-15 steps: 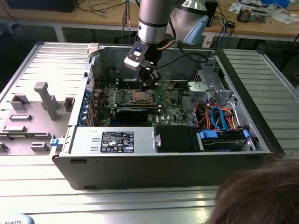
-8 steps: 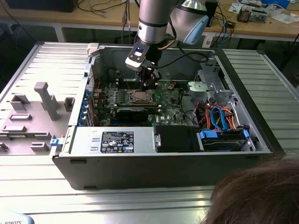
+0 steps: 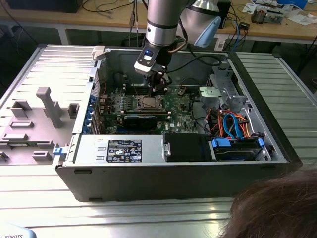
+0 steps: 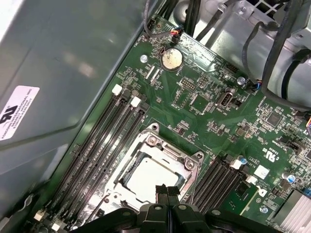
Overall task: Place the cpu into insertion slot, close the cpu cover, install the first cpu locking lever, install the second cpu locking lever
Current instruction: 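Install the first cpu locking lever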
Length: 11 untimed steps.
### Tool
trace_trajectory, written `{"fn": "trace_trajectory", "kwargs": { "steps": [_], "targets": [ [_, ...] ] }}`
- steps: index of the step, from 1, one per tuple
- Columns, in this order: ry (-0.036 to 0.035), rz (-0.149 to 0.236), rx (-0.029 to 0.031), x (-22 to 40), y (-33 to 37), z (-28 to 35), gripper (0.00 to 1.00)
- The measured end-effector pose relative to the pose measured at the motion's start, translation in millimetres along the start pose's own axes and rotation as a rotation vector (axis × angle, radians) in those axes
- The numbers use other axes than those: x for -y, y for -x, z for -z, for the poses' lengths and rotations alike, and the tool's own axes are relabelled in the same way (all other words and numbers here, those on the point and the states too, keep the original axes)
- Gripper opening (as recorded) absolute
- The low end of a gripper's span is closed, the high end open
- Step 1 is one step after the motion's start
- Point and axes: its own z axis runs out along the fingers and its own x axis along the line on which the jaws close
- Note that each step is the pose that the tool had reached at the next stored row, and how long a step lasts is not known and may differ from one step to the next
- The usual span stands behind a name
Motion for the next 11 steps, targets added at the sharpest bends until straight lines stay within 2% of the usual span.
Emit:
{"fn": "trace_trajectory", "kwargs": {
  "steps": [11],
  "targets": [
    [0.0013, 0.069, 0.0057, 0.0, 0.0, 0.0, 0.11]
  ]
}}
